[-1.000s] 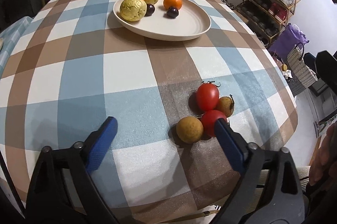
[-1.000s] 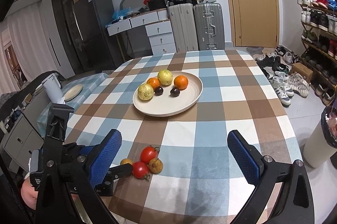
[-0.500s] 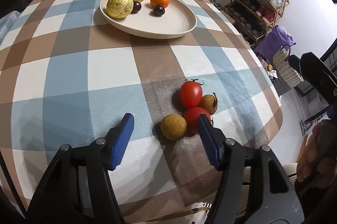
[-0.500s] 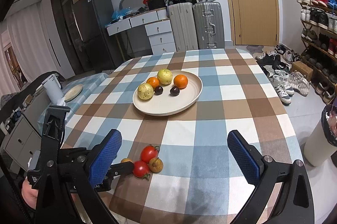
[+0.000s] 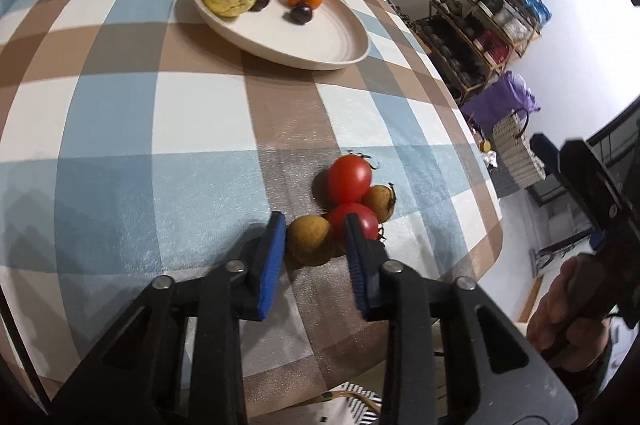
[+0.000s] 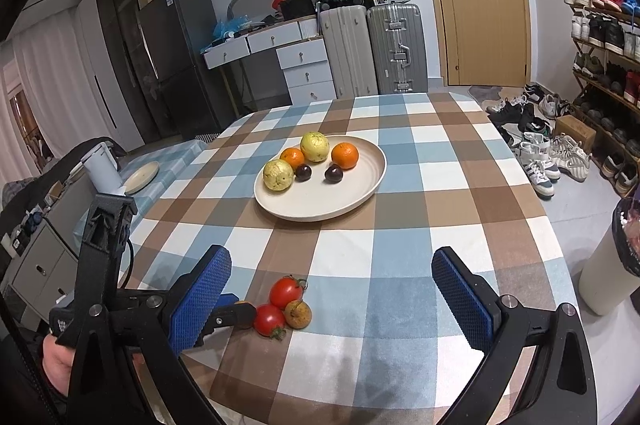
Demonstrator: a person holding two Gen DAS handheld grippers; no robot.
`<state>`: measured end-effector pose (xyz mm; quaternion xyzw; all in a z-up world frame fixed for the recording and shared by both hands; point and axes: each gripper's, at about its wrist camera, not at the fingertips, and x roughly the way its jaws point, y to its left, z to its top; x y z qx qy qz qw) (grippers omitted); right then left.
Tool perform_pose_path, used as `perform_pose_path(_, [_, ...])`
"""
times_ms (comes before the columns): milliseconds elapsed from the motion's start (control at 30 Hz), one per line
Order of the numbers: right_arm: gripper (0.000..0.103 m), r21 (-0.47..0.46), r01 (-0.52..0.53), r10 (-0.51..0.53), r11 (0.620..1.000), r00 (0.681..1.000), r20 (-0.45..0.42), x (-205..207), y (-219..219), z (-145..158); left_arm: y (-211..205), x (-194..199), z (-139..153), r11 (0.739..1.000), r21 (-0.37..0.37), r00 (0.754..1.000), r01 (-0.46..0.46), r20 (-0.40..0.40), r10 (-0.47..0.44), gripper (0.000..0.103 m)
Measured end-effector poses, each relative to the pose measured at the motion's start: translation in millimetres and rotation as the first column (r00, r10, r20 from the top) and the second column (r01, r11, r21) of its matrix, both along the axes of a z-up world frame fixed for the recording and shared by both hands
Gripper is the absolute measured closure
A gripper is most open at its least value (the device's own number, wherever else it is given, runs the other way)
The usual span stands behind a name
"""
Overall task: Organize fruits
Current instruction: 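Grasp the small brown round fruit with the left gripper and lift it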
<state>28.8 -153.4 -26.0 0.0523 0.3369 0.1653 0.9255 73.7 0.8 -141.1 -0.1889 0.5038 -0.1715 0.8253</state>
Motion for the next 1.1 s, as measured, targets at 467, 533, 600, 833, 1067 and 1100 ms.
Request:
perform_pose_path(467, [0.001, -0.002, -0.004, 0.004, 1.0, 1.0, 0.007, -1.9, 1.4, 1.9, 4.8, 1.6, -2.3, 0.999, -0.022, 1.0, -0.025, -0.018, 0.024, 0.08])
perform_pose_path(533, [0.001, -0.002, -0.005, 0.005, 1.0, 1.0, 0.007, -1.8, 2.0, 2.2, 7.5, 1.9, -2.6, 0.999, -0.027, 0.999, -0.037, -0.021, 0.037, 0.08])
perform_pose_path(600, [0.001, -0.003, -0.004, 0.004, 1.0, 1.0, 0.006, -1.8, 1.4, 2.3, 10.3, 2.3, -1.7, 0.998, -0.038, 0.999, -0.047, -0.021, 0.046, 0.08])
perform_pose_path(833, [0.001, 0.028, -0.037, 0.038, 0.999, 0.998, -0.045, 0.7, 3.4, -1.5, 20.6, -1.9, 8.7, 0.994, -0.069, 0.996, -0.083, 0.012, 0.084, 0.08])
perform_pose_path(1067, [0.001, 0.034, -0.045, 0.05, 0.998, 0.987, -0.15, 9.0, 6.5, -17.9, 36.0, -8.8, 29.6, 0.987, -0.122, 0.99, -0.107, 0.076, 0.116, 0.08])
perform_pose_path(1100, [0.001, 0.031, -0.048, 0.052, 0.998, 0.985, -0.167, 11.0, 7.8, -21.3, 38.3, -10.1, 32.8, 0.986, -0.129, 0.989, -0.107, 0.086, 0.119, 0.08])
